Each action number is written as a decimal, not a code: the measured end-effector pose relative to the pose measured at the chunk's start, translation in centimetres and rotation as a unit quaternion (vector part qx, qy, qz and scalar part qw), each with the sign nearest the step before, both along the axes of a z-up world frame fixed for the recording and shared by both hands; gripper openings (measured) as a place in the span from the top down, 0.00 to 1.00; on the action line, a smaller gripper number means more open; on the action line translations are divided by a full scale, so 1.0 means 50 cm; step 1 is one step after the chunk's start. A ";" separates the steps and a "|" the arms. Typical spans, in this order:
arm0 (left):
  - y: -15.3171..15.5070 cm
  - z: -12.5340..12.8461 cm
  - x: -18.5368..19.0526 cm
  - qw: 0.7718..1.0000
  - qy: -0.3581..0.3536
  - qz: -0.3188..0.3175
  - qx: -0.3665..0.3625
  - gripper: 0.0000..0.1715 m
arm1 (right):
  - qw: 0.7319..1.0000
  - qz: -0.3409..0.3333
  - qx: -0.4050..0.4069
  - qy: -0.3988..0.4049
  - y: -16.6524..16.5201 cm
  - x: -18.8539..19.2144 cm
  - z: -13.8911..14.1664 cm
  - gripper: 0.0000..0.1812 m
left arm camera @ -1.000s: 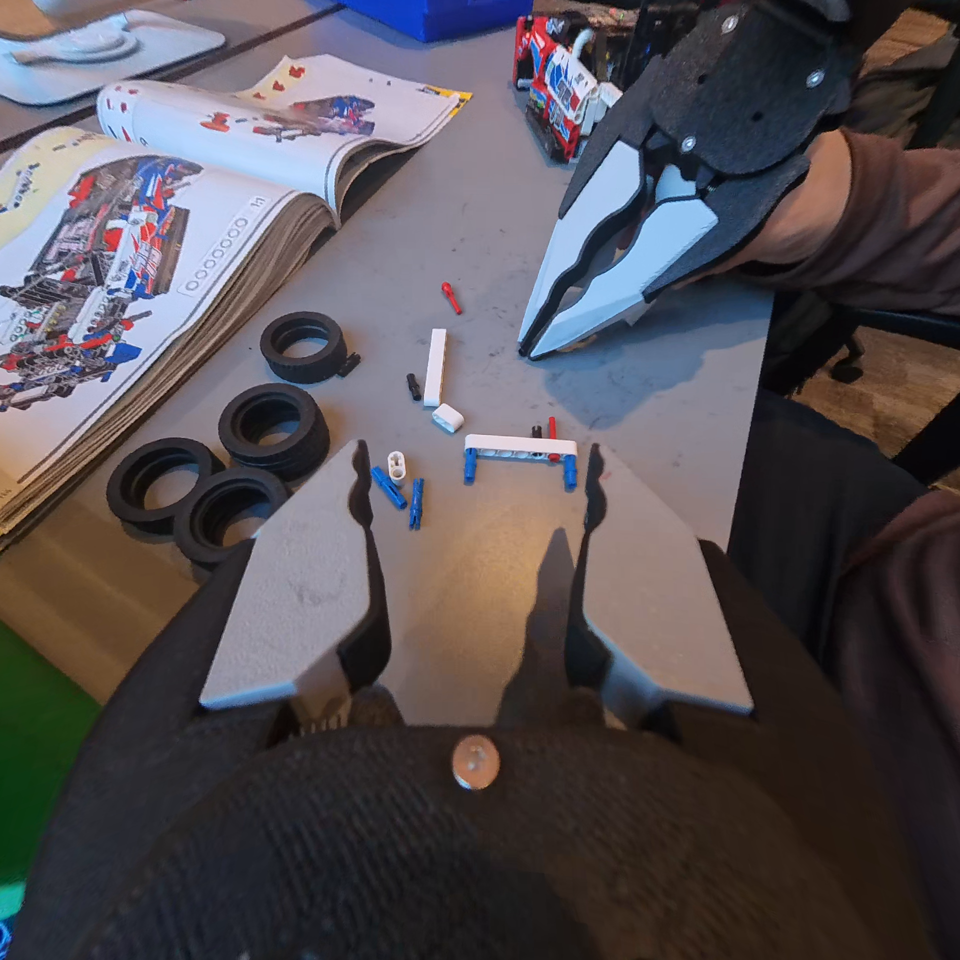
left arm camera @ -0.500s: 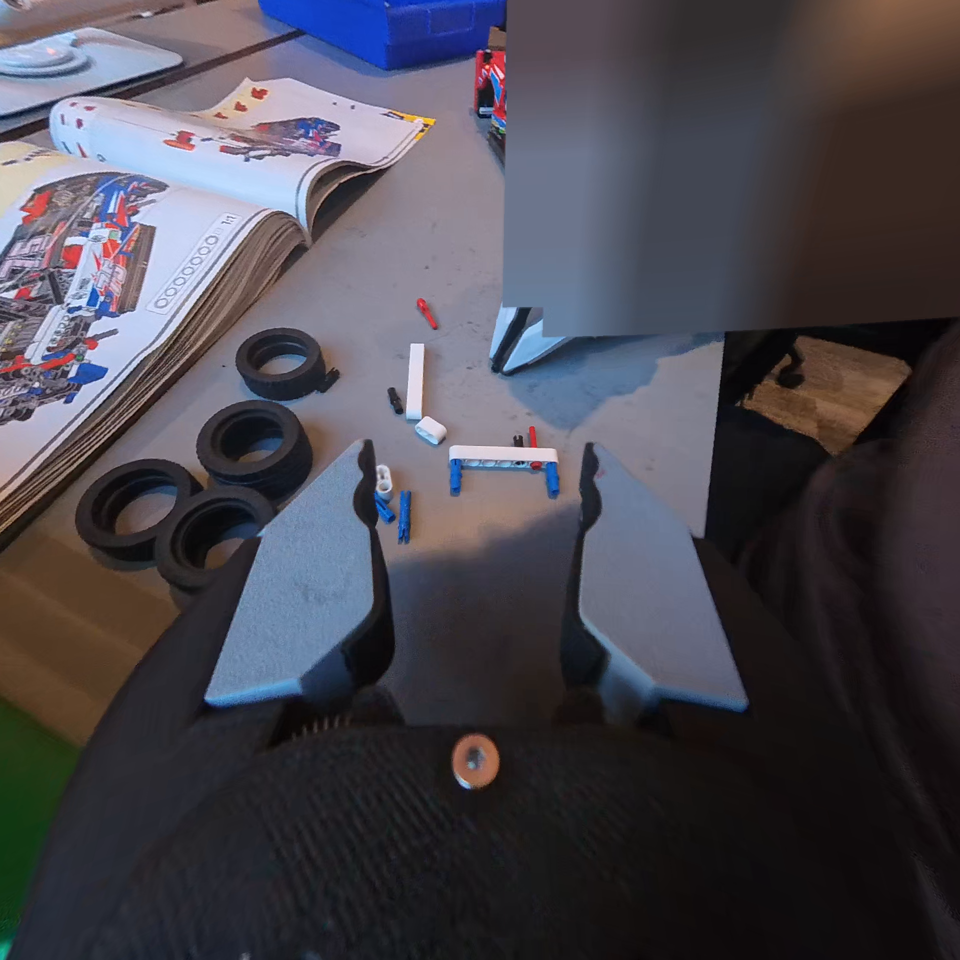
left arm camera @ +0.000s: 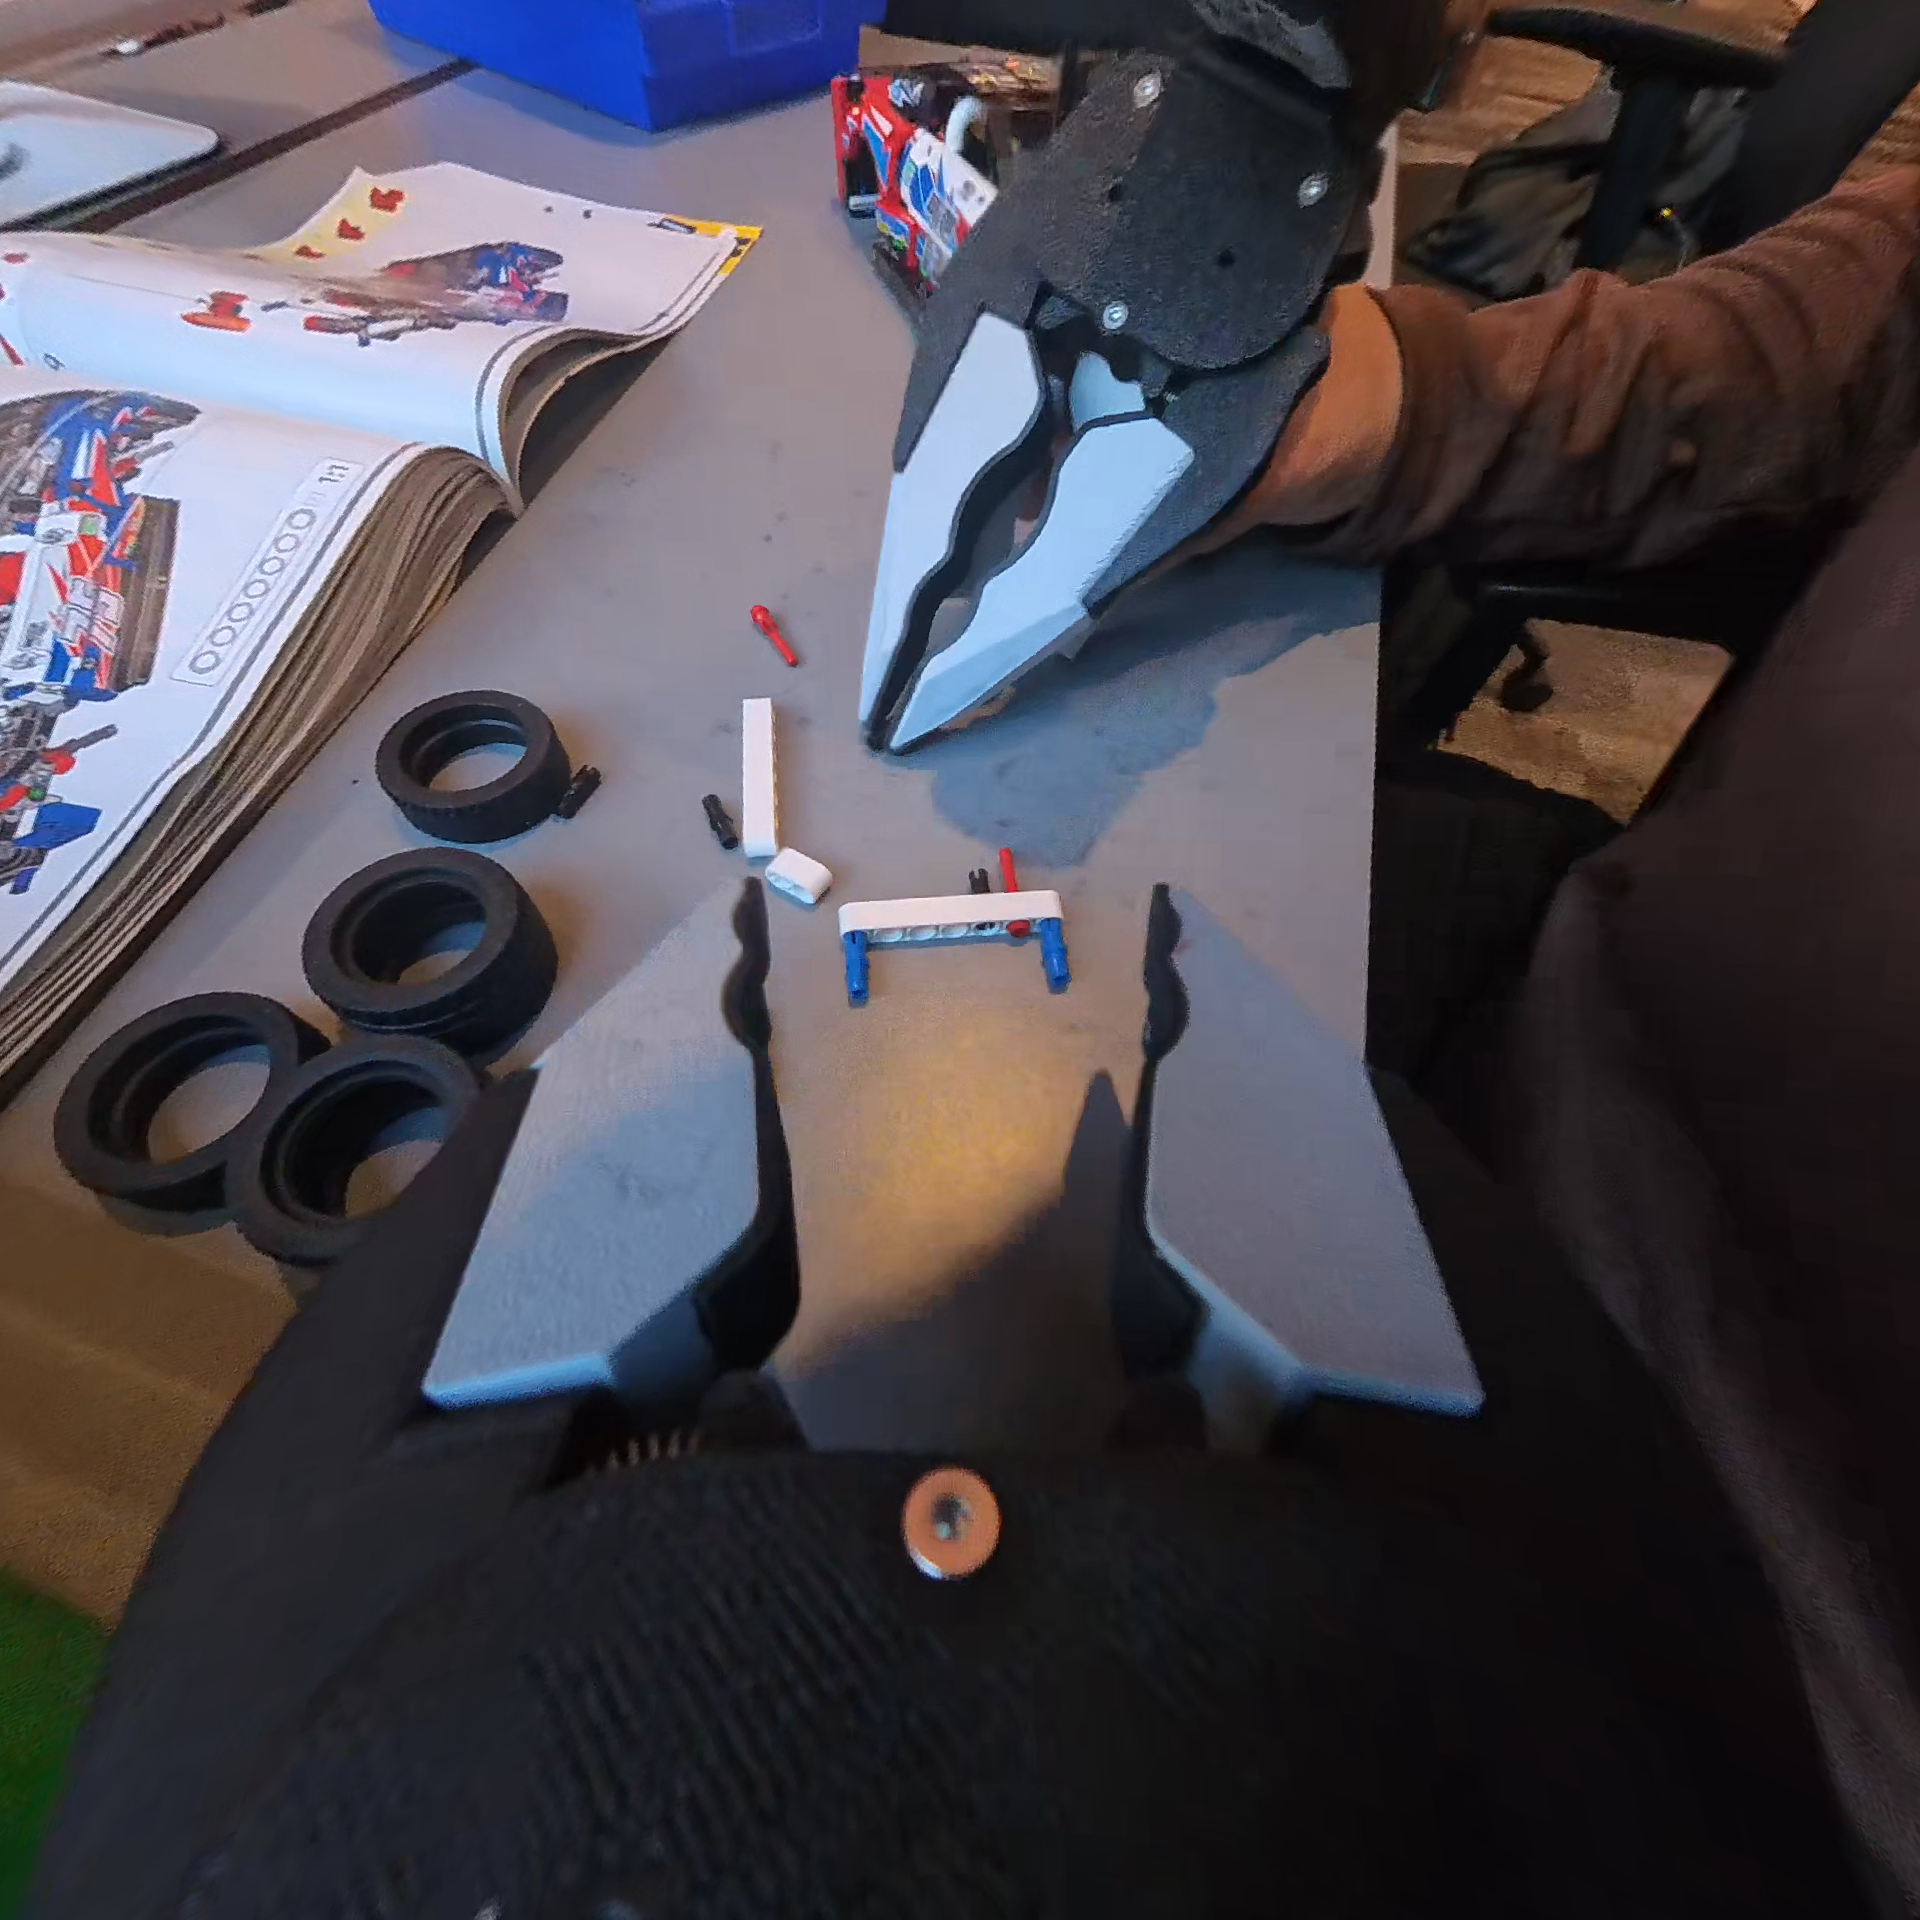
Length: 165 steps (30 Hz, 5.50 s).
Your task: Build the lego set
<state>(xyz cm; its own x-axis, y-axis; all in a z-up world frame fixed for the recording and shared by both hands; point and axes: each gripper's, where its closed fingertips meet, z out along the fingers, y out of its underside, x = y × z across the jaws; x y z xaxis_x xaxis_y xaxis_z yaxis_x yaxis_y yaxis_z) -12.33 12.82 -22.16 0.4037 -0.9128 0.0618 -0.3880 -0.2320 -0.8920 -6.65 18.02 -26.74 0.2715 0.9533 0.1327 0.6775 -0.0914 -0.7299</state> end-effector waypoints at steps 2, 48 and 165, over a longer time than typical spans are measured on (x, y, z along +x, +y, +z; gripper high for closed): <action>0.003 -0.008 0.005 1.000 0.005 -0.004 -0.021 0.57 | 1.000 -0.001 0.013 -0.004 -0.006 0.007 0.000 0.97; 0.007 -0.065 0.015 0.994 0.106 0.005 -0.022 0.54 | 0.999 0.025 -0.028 0.022 -0.045 0.042 0.009 0.88; -0.089 -0.092 0.057 0.980 0.155 -0.126 -0.017 0.68 | 0.971 0.123 -0.202 0.027 -0.194 -0.057 0.001 0.98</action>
<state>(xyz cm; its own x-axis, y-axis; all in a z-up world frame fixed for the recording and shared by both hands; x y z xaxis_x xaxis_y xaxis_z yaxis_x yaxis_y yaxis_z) -9.48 8.36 -26.75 0.1706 -0.9853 0.0029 -0.6881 -0.1213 -0.7154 -9.51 8.32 -26.68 0.0257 0.9613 -0.2741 0.6764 -0.2186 -0.7034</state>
